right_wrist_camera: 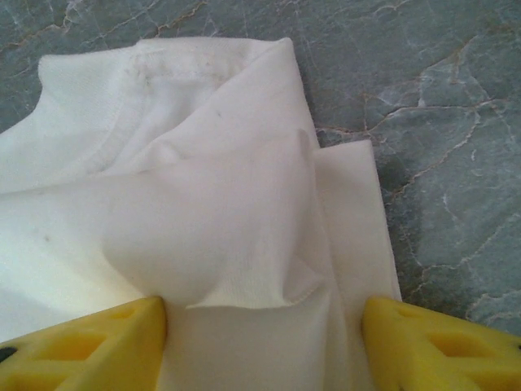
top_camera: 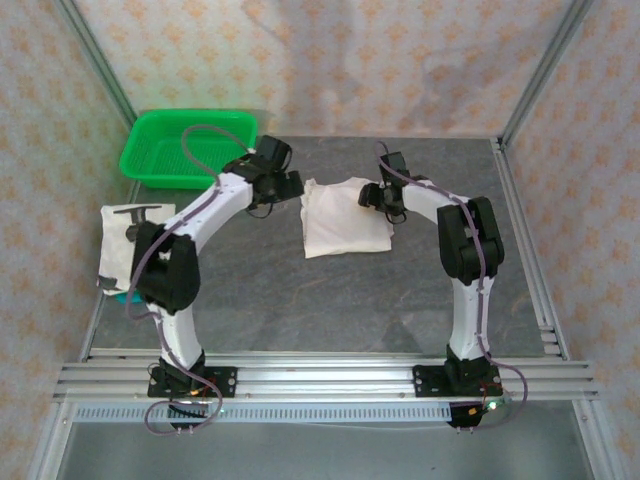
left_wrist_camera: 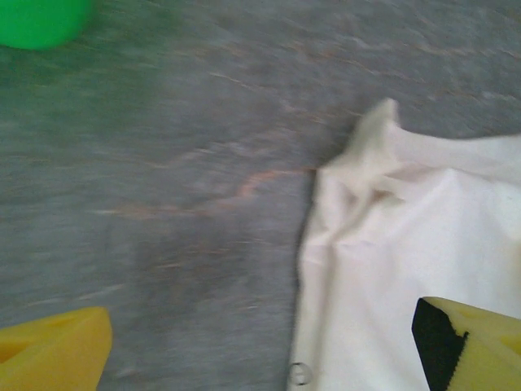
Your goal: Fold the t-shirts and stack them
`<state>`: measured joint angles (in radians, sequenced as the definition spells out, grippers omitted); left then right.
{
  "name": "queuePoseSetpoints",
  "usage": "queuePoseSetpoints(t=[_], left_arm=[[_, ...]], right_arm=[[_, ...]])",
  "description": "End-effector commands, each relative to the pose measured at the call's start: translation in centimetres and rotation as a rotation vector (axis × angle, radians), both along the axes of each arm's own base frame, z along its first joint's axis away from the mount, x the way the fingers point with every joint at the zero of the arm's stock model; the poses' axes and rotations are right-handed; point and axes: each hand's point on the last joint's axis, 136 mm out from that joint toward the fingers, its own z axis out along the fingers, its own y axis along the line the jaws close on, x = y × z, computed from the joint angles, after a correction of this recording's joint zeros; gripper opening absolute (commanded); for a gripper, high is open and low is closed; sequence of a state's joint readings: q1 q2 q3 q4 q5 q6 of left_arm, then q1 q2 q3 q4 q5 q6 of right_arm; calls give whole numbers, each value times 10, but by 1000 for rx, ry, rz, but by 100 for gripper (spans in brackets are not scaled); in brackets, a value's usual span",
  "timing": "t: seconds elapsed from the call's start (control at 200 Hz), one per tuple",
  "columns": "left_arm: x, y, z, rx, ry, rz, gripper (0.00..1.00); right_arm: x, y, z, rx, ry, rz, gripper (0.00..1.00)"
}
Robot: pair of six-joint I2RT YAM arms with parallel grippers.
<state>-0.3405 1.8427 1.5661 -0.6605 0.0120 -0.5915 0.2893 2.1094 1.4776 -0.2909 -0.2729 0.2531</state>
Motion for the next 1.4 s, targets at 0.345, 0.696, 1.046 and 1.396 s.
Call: queuePoseSetpoints(t=[0.345, 0.696, 1.046, 1.396], left_arm=[[-101, 255, 1, 153, 88, 691, 97], [-156, 351, -52, -80, 165, 1156, 90], [-130, 297, -119, -313, 298, 1073, 88], [-111, 237, -134, -383, 346, 968, 87]], right_arm=[[-43, 17, -11, 15, 66, 67, 64], [-66, 9, -10, 1, 72, 51, 65], [-66, 6, 0, -13, 50, 48, 65], [-63, 5, 5, -13, 34, 43, 65]])
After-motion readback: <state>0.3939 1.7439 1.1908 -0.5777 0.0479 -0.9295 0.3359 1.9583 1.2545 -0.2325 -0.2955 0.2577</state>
